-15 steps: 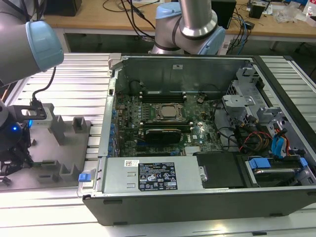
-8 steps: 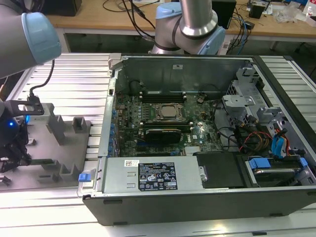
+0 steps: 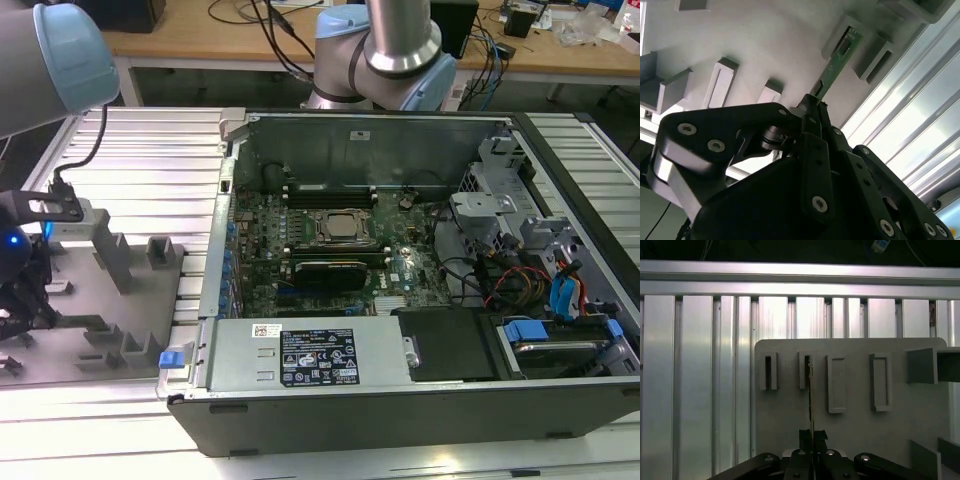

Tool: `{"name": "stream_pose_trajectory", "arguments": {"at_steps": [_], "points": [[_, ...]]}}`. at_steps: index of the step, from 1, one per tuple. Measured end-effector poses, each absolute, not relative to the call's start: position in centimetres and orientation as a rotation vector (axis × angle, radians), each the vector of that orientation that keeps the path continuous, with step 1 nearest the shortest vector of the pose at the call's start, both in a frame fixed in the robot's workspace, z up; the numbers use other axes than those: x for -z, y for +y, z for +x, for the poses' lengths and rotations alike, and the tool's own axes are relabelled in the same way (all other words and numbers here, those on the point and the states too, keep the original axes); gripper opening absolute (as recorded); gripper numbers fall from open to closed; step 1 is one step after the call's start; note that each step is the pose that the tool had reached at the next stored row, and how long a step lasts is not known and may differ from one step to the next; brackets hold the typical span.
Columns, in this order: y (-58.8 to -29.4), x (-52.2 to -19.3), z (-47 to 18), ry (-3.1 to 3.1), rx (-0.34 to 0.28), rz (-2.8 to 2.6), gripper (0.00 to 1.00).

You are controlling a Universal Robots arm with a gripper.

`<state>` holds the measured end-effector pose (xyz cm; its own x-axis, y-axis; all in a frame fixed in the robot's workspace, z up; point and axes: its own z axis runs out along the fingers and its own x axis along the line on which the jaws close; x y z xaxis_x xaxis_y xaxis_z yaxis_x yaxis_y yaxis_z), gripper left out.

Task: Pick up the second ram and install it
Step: 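Pick up the second ram and move it above second insertion slot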

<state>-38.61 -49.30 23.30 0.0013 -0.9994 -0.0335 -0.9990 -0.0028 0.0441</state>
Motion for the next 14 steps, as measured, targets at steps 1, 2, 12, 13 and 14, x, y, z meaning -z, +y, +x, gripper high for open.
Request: {"name": "stream_pose_trajectory", "arguments": {"at_steps": [1, 2, 12, 13, 14], "points": [[-49.3, -23.4, -38.6, -2.213, 0.086, 2.218, 0.13], [-49.3, -23.6, -38.6, -2.213, 0.086, 2.217, 0.13], [-49.2, -25.5, -38.6, -2.213, 0.086, 2.217, 0.13], [-49.2, -25.7, -38.6, -2.213, 0.086, 2.217, 0.13], [-49.2, -26.0, -38.6, -2.213, 0.086, 2.217, 0.13]]}}
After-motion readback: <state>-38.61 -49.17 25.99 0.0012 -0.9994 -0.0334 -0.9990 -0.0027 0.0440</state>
